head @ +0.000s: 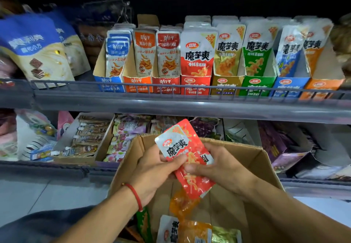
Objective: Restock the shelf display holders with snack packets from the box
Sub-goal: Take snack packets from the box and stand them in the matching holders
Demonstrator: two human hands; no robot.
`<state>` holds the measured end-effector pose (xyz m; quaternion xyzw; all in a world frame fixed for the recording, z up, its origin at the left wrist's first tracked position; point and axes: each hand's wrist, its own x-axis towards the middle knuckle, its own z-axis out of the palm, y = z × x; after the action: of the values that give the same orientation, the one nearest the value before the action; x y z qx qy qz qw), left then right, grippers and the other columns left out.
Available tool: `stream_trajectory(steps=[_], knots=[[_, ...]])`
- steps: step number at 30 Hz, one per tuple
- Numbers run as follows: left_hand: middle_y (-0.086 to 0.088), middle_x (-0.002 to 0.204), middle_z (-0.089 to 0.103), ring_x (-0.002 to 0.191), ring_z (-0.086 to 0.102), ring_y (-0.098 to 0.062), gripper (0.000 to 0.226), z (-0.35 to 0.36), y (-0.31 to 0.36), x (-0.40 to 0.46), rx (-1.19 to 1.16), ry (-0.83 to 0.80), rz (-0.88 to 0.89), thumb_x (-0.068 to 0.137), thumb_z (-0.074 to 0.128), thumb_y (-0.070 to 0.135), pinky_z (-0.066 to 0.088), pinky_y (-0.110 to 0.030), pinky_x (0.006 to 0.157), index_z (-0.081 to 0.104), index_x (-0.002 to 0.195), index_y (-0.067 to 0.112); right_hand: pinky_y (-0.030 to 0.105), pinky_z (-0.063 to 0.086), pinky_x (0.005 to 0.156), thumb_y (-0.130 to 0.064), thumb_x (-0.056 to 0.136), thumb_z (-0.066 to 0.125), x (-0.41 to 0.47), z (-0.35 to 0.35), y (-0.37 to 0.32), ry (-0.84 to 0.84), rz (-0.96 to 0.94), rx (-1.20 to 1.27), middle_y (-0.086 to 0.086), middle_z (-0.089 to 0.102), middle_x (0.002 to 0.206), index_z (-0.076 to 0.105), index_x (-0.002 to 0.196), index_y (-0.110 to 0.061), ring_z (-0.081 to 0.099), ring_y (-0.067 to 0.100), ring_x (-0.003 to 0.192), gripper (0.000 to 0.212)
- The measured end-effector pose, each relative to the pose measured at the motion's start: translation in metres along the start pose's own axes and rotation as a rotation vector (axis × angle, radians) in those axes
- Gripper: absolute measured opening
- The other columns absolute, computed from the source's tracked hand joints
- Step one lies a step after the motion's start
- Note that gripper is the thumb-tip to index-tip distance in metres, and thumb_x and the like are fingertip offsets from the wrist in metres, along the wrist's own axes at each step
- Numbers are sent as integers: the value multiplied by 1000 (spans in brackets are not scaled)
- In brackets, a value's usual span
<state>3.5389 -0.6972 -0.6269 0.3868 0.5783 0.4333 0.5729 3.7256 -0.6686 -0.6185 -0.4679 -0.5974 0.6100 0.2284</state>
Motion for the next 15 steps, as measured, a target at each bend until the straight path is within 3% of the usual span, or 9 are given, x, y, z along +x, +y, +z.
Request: stream_trajectory(steps=[3,5,8,12,15], knots=[[-9,99,79,90,77,-27,33,-4,7,5,15,67,96,87,76,5,62,-34,68,66,117,12,50,56,99,-24,95,70,-4,0,-1,36,-31,126,7,77,114,61,128,-14,75,27,104,35],[-6,97,80,90,77,-24,30,-12,9,7,17,105,120,87,76,8,62,-36,71,67,114,16,50,57,98,-22,98,67,-8,-8,-4,71,-31,98,6,78,111,60,124,-11,75,26,102,29],[-3,94,80,87,77,-19,24,-25,11,11,49,202,128,87,78,9,61,-42,80,67,107,18,45,61,88,-22,98,67,-14,-27,-13,80,-48,-172,2,79,102,62,113,-14,77,19,92,18],[3,88,79,78,76,-7,17,-37,16,14,160,367,192,89,77,13,59,-28,68,69,102,21,36,62,84,-25,94,73,-23,-57,-33,36,-57,-395,-4,78,98,67,112,-17,76,11,88,20],[4,91,79,87,77,-18,9,-37,18,13,214,265,149,95,70,34,62,-45,85,71,100,27,31,61,82,-24,92,75,-31,-70,-43,-188,21,-434,-3,79,101,70,108,-15,76,15,92,19]])
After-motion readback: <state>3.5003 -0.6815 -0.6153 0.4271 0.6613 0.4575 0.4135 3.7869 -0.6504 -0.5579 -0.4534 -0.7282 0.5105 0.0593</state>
